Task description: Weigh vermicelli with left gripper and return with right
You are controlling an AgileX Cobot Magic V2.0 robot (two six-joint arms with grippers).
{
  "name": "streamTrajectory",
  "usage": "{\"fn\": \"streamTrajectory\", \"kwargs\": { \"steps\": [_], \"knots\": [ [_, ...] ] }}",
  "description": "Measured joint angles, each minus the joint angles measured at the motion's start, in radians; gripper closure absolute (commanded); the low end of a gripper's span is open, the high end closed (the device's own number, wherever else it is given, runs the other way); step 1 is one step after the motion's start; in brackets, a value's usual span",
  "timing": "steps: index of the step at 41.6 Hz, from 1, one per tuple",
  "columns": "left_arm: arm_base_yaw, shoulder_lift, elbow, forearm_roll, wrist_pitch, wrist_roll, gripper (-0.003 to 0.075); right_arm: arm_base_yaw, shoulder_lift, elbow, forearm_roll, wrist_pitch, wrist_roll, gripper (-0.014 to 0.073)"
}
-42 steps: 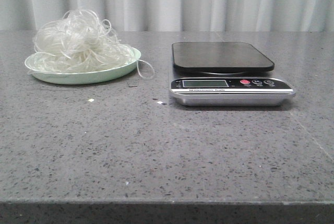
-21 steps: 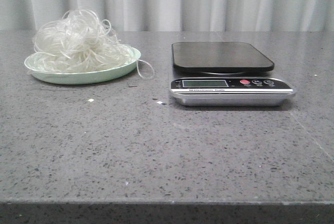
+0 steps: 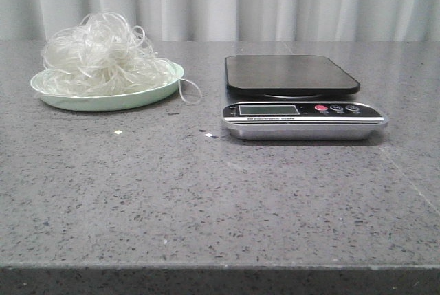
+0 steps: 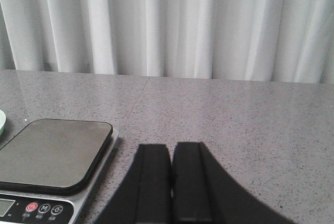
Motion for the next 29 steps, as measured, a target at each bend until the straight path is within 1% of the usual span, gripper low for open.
{"fn": "streamTrajectory", "kwargs": {
  "steps": [6, 9, 29],
  "knots": [
    [0.000, 0.000, 0.000, 0.066, -0.002, -0.106, 0.0583, 0.000, 0.000, 0.000, 0.000, 0.000, 0.000, 0.0442],
    [0.000, 0.000, 0.000, 0.079, -0.002, -0.127, 0.0583, 0.000, 0.000, 0.000, 0.000, 0.000, 0.000, 0.0442],
    [0.000, 0.000, 0.000, 0.086, -0.002, -0.140, 0.0583, 0.000, 0.000, 0.000, 0.000, 0.000, 0.000, 0.0442]
  ]
}}
